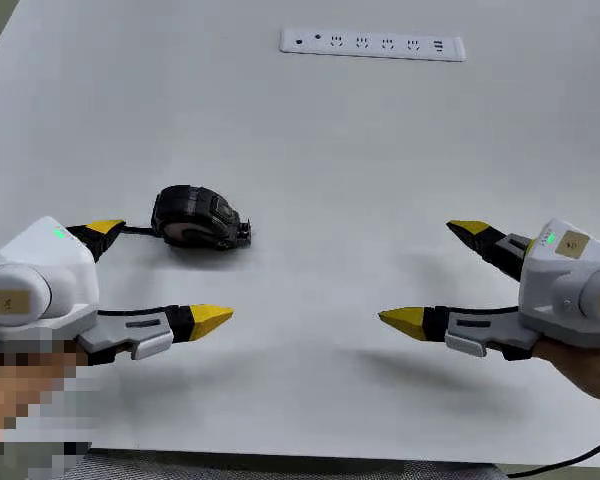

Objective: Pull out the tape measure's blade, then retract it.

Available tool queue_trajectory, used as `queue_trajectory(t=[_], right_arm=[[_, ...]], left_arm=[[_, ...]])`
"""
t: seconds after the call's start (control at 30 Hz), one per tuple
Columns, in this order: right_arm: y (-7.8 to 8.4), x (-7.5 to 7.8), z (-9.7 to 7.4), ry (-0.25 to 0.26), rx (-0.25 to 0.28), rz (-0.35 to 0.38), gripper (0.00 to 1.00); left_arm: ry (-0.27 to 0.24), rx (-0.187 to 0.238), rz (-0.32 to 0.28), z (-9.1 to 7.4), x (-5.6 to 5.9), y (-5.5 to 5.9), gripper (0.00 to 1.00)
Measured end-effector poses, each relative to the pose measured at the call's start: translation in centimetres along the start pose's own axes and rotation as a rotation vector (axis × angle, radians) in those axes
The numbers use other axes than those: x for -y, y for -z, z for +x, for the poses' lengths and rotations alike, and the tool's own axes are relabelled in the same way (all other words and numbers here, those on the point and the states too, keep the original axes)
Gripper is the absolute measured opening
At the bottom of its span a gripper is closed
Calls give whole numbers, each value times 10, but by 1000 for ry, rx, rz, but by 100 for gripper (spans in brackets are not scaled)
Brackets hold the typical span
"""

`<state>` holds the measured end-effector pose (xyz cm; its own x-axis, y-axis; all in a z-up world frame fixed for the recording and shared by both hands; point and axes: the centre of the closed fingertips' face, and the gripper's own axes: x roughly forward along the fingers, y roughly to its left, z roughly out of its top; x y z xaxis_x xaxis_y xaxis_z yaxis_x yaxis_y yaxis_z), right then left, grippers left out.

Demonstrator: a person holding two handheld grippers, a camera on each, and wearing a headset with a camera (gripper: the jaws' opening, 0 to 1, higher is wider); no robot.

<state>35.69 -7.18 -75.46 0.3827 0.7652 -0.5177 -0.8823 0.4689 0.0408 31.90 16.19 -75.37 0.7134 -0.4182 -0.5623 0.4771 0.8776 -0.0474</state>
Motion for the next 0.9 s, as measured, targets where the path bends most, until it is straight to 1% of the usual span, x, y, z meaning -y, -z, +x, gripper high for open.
queue_trajectory(t=[0.17,0.37,0.53,0.63,0.9], right_arm=[[3,-3,-4,14,18,31,93],[5,-6,-8,29,33,72,95],[6,-7,-9,39,41,86,99],[6,-7,-10,45,50,102,99],[6,-6,-12,55,65,112,99]], left_arm=[[9,21,5,-1,3,-2,99],[9,46,8,0,4,-8,99],[18,50,16,0,6,-9,99],[25,51,23,-1,7,-10,99],[29,60,11,-5,5,-12,99]])
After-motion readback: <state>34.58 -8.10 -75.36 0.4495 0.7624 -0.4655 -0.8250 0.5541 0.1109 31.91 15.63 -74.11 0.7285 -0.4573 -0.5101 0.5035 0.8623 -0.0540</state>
